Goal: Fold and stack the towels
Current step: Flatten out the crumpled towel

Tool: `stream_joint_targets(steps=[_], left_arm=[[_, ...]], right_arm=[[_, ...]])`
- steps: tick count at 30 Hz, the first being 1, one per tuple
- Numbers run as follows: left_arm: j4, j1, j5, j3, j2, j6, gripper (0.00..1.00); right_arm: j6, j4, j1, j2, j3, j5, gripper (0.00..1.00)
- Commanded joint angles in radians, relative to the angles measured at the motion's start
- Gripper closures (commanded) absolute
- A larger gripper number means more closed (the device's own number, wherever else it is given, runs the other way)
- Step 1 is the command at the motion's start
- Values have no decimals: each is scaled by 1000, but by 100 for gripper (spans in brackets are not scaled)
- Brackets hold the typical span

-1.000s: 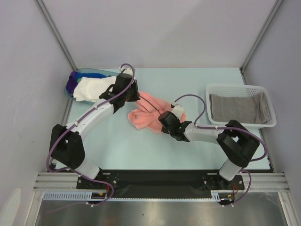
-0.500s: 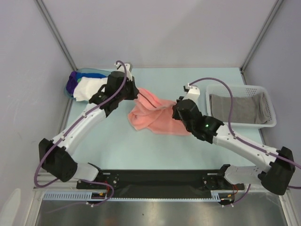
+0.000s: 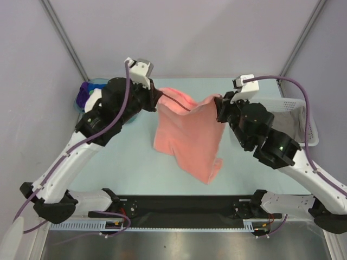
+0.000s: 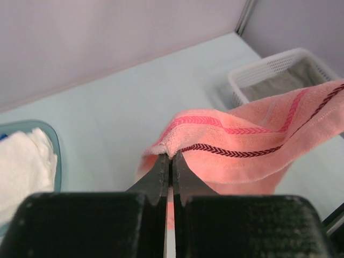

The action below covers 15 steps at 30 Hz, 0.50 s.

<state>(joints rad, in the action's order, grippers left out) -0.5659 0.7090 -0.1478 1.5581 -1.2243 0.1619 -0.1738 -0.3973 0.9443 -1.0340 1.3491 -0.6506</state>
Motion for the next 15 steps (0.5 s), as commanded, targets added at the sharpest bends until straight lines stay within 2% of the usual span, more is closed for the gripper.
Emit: stream_joint_targets(steps=[1, 8, 11, 15], left_arm=[[-17, 35, -13, 112, 75, -97, 100], [53, 43, 140, 203, 173, -142, 100], [78, 43, 217, 266, 183, -153, 100], [95, 43, 246, 377, 160, -159, 100]], right_arm=[[157, -3, 40, 26, 105, -23, 100], [253, -3, 86, 51, 217, -1, 100], [283, 0, 96, 54, 271, 26, 100], [316, 5, 102, 46, 350, 68, 100]])
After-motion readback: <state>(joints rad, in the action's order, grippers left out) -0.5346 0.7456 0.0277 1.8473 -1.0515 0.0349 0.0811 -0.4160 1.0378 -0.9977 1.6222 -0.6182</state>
